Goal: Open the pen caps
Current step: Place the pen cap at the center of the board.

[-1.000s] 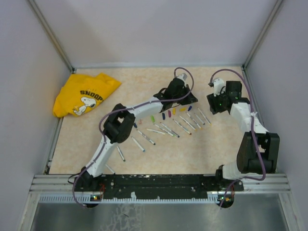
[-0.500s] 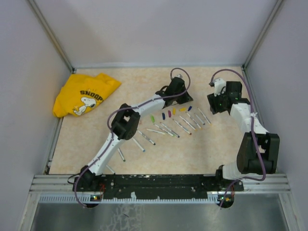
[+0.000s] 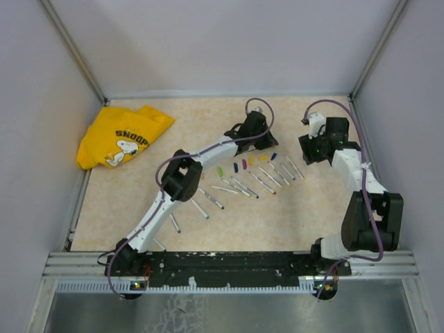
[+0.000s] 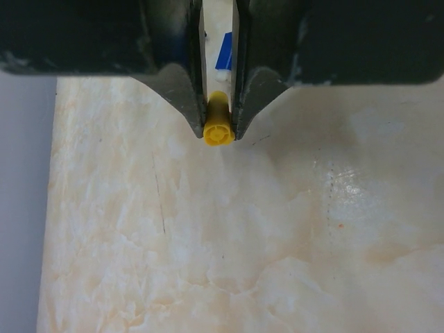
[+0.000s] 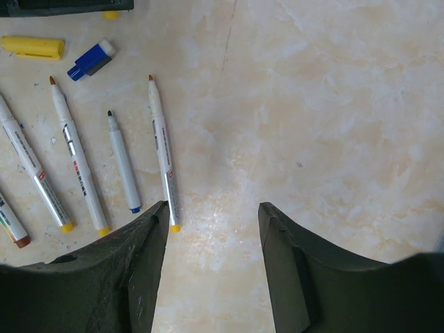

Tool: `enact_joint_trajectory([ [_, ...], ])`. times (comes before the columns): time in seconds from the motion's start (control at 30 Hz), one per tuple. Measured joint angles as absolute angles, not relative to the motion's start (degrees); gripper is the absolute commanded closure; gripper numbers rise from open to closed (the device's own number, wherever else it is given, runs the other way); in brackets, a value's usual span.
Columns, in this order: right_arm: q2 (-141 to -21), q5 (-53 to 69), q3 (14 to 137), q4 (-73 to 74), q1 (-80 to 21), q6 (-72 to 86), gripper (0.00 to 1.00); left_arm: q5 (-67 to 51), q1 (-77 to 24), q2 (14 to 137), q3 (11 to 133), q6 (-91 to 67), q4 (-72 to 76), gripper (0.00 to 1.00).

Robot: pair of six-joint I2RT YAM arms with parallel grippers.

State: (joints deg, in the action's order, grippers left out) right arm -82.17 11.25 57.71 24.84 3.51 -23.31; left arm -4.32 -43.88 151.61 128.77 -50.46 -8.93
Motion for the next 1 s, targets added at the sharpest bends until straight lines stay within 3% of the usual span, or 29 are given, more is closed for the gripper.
enact_joint_trajectory([
  [0.77,-82.1,11.7,57.3,24.7,3.5,-23.3,0.46,-3.6,-43.4,151.4,128.6,-49.4,-10.5,0.63],
  [1.0,-82.1,12.2,57.2,24.7,3.5,-23.3,0.46,-3.0,-42.3,143.1,117.6,-45.3,-9.1,0.56],
])
